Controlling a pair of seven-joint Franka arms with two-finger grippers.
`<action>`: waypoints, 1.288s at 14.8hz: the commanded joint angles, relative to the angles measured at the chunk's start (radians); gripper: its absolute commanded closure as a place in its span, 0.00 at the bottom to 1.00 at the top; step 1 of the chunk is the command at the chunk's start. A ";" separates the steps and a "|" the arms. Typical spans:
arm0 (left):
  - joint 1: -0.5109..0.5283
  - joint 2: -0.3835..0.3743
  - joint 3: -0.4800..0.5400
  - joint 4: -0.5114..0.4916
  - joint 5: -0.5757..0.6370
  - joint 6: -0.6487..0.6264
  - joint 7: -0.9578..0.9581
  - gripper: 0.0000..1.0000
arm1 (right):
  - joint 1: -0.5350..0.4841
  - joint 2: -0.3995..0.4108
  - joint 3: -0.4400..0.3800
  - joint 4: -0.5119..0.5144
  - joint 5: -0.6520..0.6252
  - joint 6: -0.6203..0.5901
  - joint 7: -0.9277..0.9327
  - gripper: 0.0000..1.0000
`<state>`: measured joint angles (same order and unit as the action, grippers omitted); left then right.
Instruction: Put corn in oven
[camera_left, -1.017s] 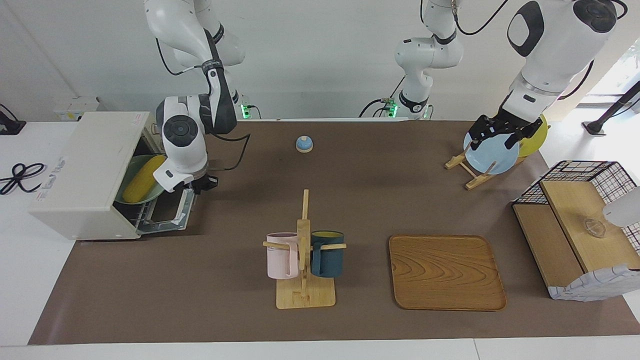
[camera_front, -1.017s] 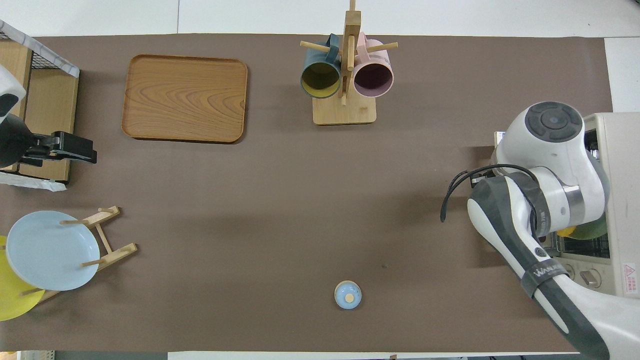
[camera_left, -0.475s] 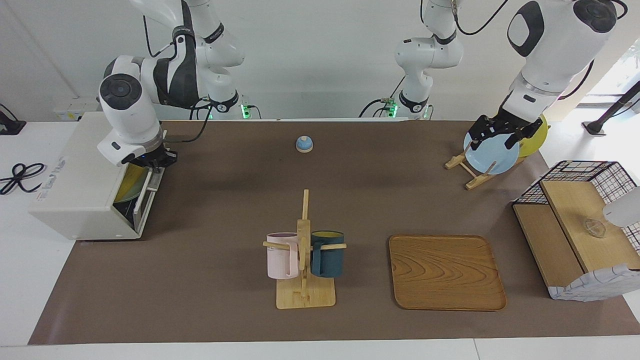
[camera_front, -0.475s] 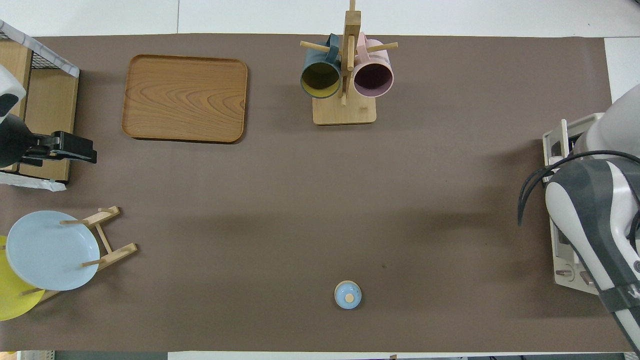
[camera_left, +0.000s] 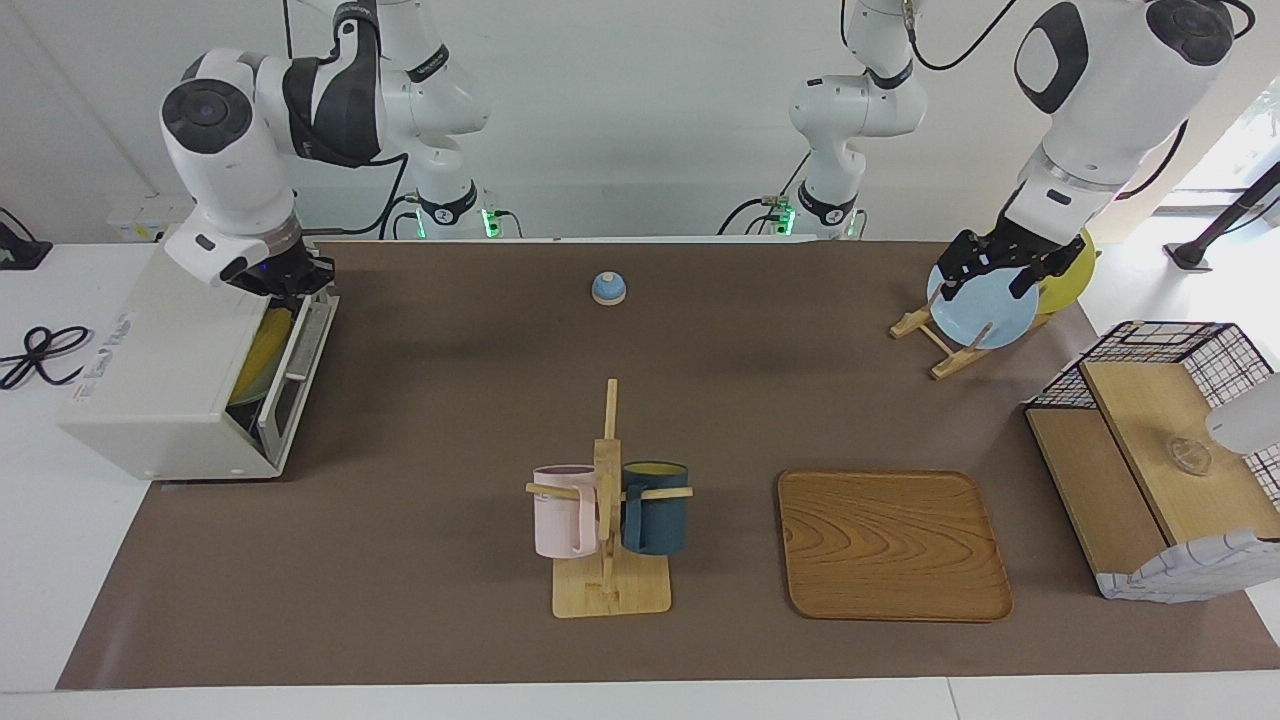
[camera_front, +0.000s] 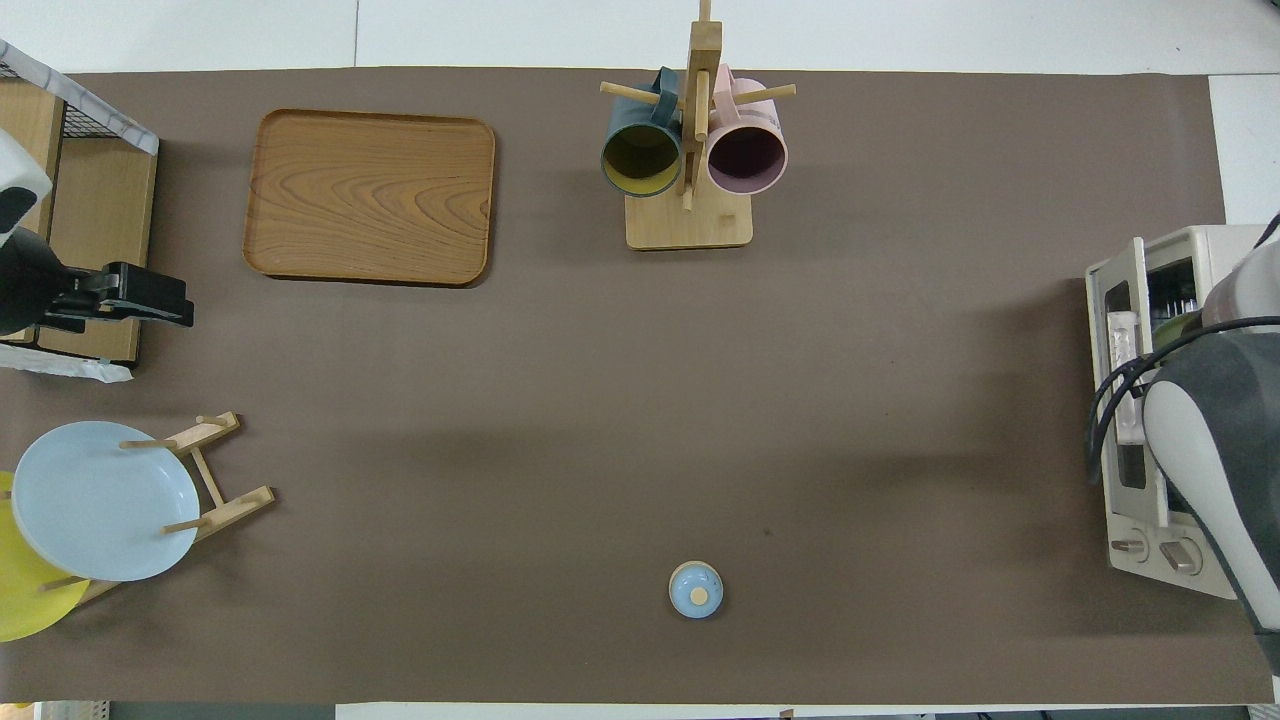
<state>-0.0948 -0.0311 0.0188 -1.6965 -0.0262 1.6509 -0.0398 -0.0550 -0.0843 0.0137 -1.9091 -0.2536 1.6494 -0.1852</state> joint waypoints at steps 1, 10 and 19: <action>0.012 -0.015 -0.010 -0.011 0.017 0.009 0.005 0.00 | -0.006 0.006 0.006 0.003 0.080 0.024 -0.011 1.00; 0.012 -0.015 -0.010 -0.011 0.015 0.009 0.005 0.00 | -0.005 0.006 0.002 -0.209 0.047 0.276 0.079 1.00; 0.012 -0.015 -0.010 -0.011 0.017 0.009 0.005 0.00 | -0.003 0.014 0.005 -0.079 0.031 0.173 0.010 0.78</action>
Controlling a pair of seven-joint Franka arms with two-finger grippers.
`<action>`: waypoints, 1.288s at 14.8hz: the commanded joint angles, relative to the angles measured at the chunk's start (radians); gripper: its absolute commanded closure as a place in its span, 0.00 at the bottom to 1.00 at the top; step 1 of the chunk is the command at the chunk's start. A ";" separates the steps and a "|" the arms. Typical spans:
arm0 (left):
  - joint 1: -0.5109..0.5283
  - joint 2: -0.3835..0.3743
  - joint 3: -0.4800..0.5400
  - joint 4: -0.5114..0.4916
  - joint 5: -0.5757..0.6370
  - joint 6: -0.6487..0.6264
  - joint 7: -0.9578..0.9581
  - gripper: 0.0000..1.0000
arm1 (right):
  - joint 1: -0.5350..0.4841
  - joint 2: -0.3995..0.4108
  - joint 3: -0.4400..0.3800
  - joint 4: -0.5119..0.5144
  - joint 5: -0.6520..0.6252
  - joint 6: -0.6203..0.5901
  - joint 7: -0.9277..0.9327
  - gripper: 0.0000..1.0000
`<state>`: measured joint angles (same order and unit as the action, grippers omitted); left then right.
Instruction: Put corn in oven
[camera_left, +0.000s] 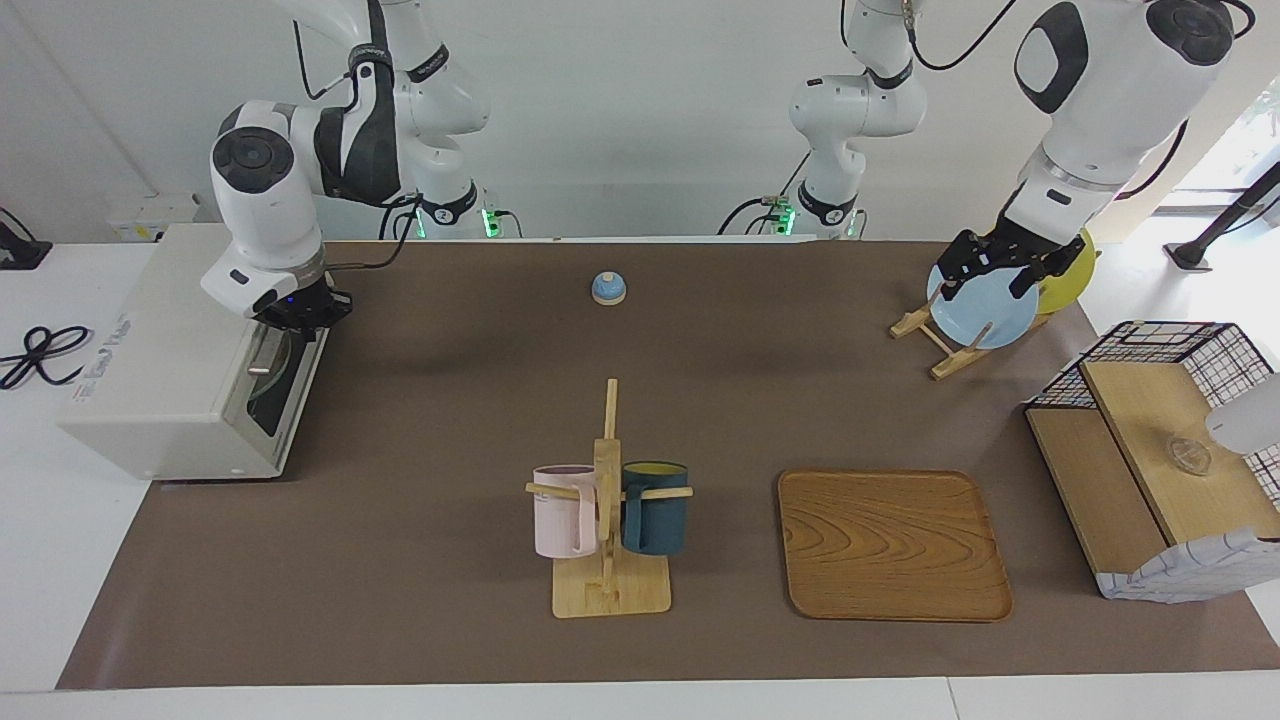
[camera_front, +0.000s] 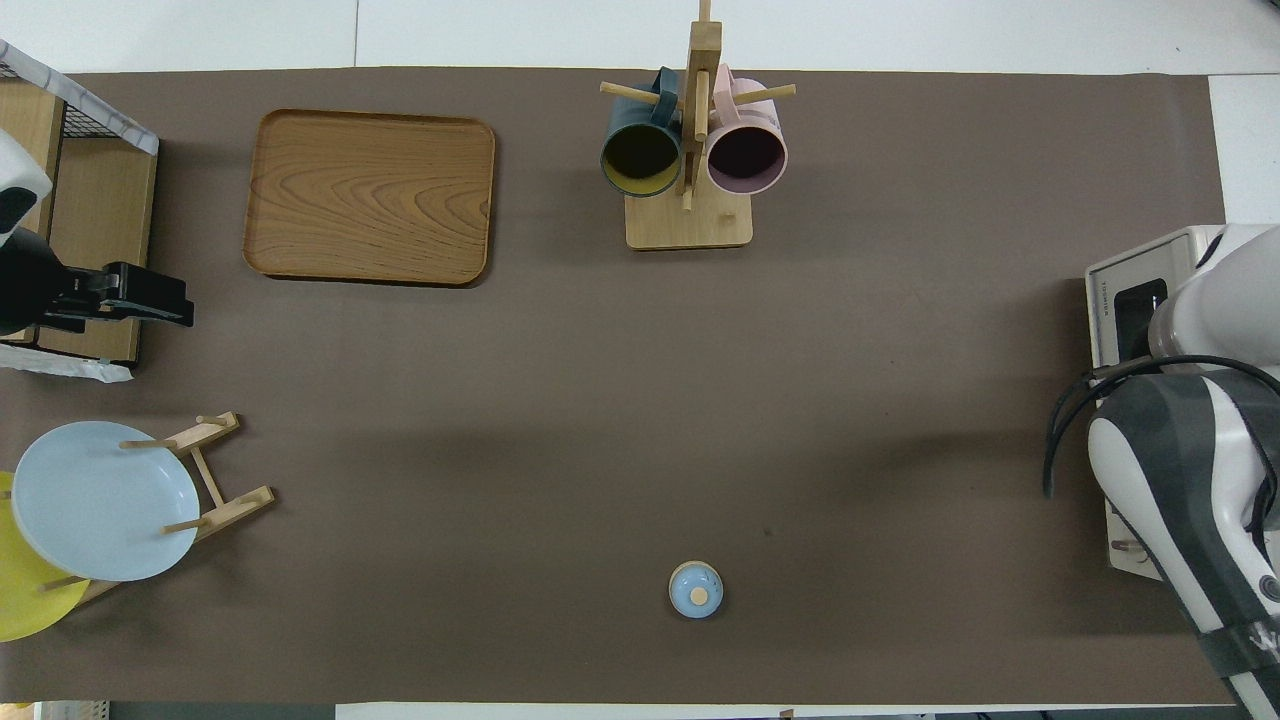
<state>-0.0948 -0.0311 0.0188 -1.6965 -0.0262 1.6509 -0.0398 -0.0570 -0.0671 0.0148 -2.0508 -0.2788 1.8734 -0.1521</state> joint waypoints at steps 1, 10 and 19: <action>0.012 -0.015 -0.010 -0.011 0.017 0.009 0.005 0.00 | -0.006 -0.004 0.004 0.082 0.099 -0.074 -0.024 0.39; 0.012 -0.015 -0.010 -0.011 0.017 0.009 0.005 0.00 | 0.000 0.070 0.011 0.406 0.280 -0.344 0.045 0.00; 0.012 -0.015 -0.010 -0.011 0.017 0.009 0.005 0.00 | 0.037 0.107 -0.003 0.460 0.300 -0.363 0.118 0.00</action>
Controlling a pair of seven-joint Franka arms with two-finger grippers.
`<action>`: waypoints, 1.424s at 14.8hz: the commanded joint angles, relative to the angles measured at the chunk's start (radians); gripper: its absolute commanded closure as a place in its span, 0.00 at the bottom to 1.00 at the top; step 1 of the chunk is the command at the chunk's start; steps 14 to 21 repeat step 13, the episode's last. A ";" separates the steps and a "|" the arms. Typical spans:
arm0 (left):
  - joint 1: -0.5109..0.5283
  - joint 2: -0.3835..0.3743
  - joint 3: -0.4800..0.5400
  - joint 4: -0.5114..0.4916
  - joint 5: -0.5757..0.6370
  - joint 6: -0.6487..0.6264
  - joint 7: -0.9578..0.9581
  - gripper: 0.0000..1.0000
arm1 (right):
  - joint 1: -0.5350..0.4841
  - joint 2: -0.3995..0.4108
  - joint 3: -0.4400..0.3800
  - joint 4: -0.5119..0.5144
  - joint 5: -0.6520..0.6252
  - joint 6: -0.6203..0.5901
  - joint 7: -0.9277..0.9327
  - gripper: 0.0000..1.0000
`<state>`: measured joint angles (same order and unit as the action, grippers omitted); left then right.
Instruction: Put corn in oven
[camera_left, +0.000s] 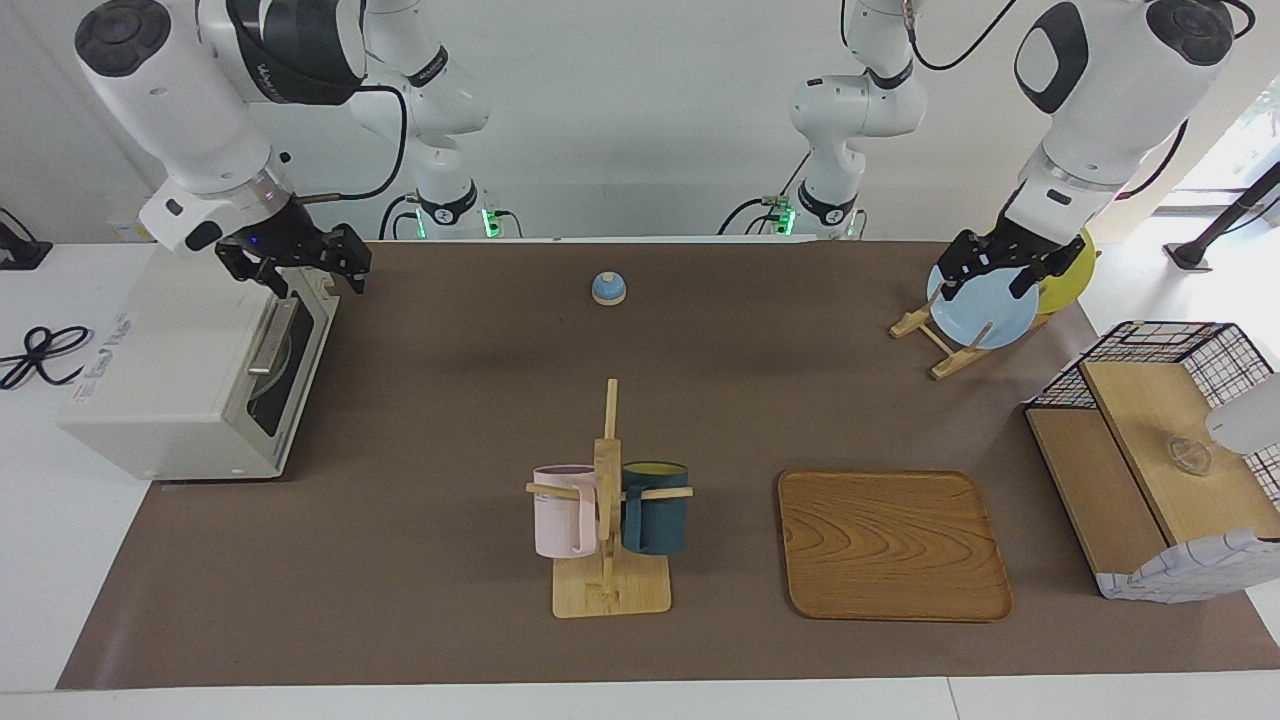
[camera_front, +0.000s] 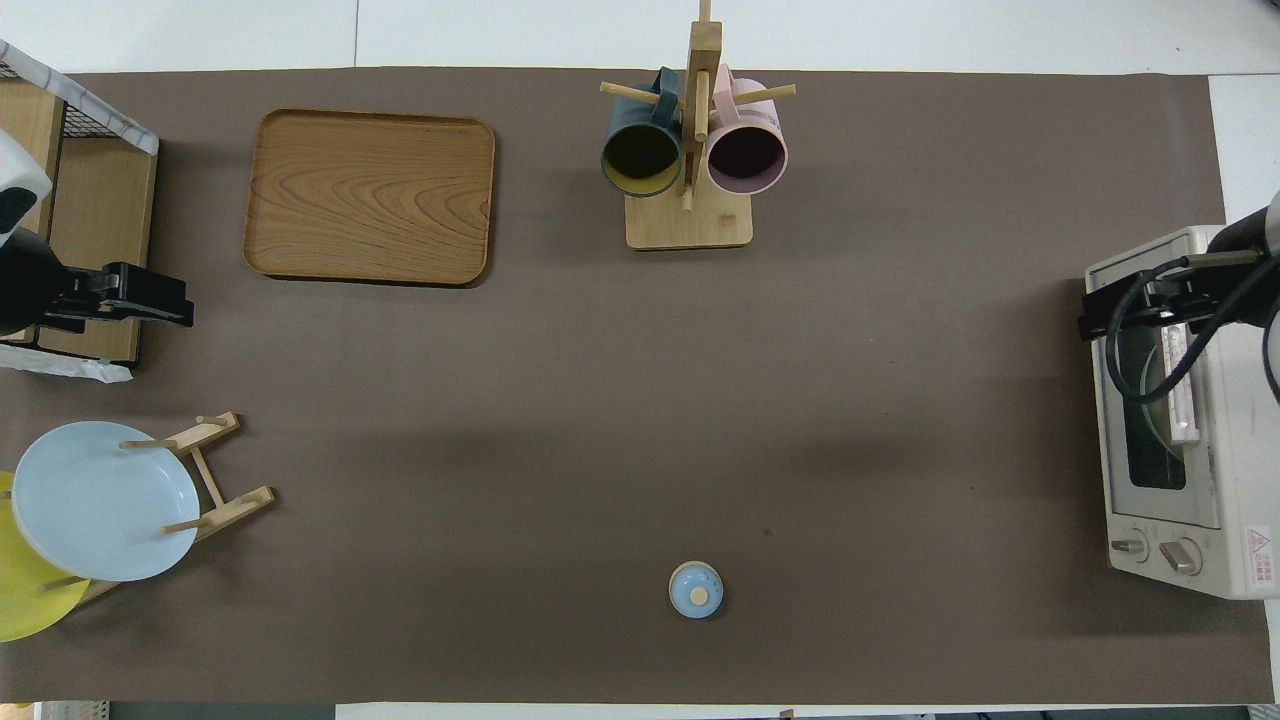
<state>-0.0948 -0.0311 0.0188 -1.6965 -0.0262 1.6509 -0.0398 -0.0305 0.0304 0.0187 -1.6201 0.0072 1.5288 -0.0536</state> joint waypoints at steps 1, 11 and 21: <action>0.012 -0.015 -0.010 -0.011 0.017 0.009 0.005 0.00 | 0.012 0.011 -0.006 0.031 0.014 -0.021 0.020 0.00; 0.012 -0.015 -0.010 -0.011 0.017 0.009 0.005 0.00 | 0.069 0.010 -0.065 0.032 0.000 -0.013 0.020 0.00; 0.014 -0.015 -0.010 -0.011 0.017 0.009 0.005 0.00 | 0.069 0.010 -0.065 0.032 -0.001 -0.012 0.021 0.00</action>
